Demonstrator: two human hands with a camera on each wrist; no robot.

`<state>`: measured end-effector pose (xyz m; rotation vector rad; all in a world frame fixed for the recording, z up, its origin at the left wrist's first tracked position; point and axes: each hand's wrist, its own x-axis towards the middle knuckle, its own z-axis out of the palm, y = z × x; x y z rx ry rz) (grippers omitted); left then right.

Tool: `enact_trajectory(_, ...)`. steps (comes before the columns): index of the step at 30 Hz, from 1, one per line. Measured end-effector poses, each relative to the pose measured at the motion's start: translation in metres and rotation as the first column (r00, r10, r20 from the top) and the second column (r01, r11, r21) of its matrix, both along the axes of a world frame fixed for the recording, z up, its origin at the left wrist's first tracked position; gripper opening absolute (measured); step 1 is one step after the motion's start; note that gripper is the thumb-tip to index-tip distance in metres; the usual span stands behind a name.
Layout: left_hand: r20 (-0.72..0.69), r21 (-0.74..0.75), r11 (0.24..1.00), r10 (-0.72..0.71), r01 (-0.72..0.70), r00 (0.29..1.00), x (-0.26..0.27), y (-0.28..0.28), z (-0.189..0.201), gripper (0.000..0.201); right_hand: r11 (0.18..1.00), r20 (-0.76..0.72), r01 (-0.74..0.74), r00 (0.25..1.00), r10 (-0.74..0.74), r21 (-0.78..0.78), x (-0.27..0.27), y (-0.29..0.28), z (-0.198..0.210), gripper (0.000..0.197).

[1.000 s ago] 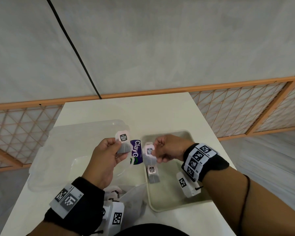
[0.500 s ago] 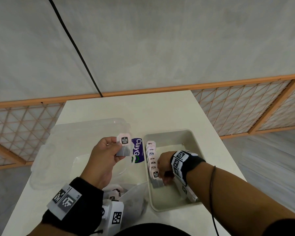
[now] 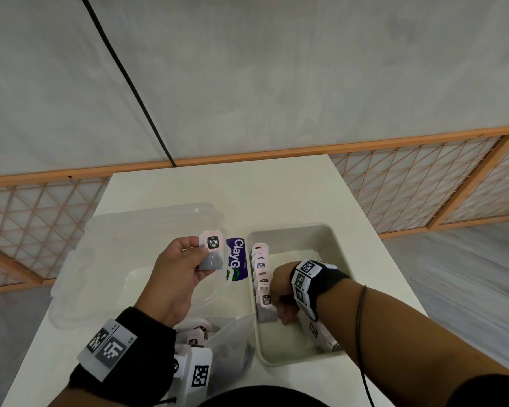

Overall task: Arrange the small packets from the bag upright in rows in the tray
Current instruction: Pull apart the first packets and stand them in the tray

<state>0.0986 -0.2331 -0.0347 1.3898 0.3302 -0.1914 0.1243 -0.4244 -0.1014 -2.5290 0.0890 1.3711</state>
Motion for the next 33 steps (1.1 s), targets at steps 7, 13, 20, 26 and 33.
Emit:
enact_trajectory(7, -0.019, -0.03, 1.0, -0.009, 0.008, 1.0, -0.001, 0.001, 0.001, 0.011, 0.895, -0.176, 0.395, 0.915, -0.363, 0.207, -0.003, -0.008, -0.012, 0.022)
enact_trajectory(13, -0.026, -0.032, 0.999, -0.005, 0.004, 1.0, -0.002, 0.001, 0.003, 0.011, 0.948, -0.078, 0.272, 0.962, -0.263, 0.168, -0.003, -0.008, -0.009, 0.019)
enact_trajectory(20, 0.023, 0.067, 0.996, -0.06, 0.058, 0.998, -0.006, -0.002, 0.01, 0.01, 0.923, 0.294, 0.162, 0.916, -0.272, 0.349, 0.007, -0.005, 0.061, 0.015)
enact_trajectory(26, 0.062, 0.087, 0.988, -0.136, 0.131, 0.989, -0.009, -0.007, 0.011, 0.009, 0.596, 0.248, 0.103, 0.843, -0.477, 0.797, -0.008, 0.007, 0.109, 0.024)
enact_trajectory(33, 0.078, 0.166, 0.969, -0.198, 0.183, 0.977, -0.015, -0.009, 0.012, 0.01, 0.692, 0.242, 0.172, 0.856, -0.458, 0.701, -0.006, -0.001, 0.094, 0.006)
